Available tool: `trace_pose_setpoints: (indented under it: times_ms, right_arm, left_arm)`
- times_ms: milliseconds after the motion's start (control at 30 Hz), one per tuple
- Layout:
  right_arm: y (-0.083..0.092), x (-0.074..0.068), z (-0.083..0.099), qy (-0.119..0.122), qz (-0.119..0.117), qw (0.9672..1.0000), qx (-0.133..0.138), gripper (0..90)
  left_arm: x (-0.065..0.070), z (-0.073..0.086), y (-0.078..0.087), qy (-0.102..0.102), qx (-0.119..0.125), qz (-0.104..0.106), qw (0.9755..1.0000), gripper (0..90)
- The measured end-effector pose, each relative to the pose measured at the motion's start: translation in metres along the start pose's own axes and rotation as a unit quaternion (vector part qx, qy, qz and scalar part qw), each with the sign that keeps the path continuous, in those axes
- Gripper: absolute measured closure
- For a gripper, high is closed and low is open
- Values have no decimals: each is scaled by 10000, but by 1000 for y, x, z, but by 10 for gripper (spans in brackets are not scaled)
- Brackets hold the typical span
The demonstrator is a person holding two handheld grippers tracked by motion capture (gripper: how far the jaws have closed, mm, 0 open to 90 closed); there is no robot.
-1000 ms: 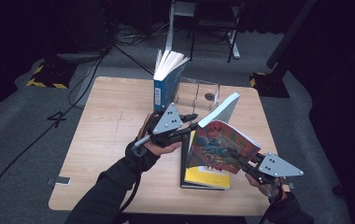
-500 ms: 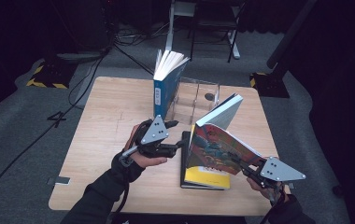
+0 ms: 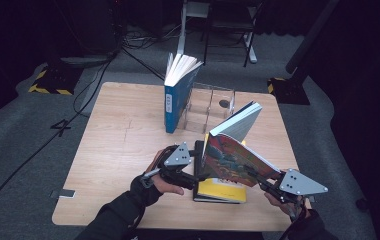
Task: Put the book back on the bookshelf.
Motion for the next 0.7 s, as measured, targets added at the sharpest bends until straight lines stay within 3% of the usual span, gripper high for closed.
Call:
trace_pose_setpoints:
  times_ms: [67,200,333,467,700]
  right_arm:
    - [2,-1,1,2,-8,10000,-26,852]
    - [7,-1,2,20,5,10000,-72,835]
    - [12,3,5,-37,21,9999,-98,831]
    - [15,7,7,-67,80,9999,-100,818]
    - [15,22,12,-276,422,9986,-152,723]
  left_arm:
    - [3,-2,-9,-67,38,177,9998,279]
    - [2,-9,-19,-96,35,56,9999,326]
    - [-4,-21,-20,-97,207,-28,9997,419]
    - [-8,-33,-22,-142,331,-75,9993,451]
    - [-9,-60,-17,-329,750,-135,9966,532]
Point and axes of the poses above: each handheld gripper's, and its own axes: y roughly backward along the jaws, z roughly out of its underside, x roughly to its right, the point moved 8 cm from there along -y, roughly forward along the jaws, and after that the axes turned 14 degrees about z, right-handed, at the moved point
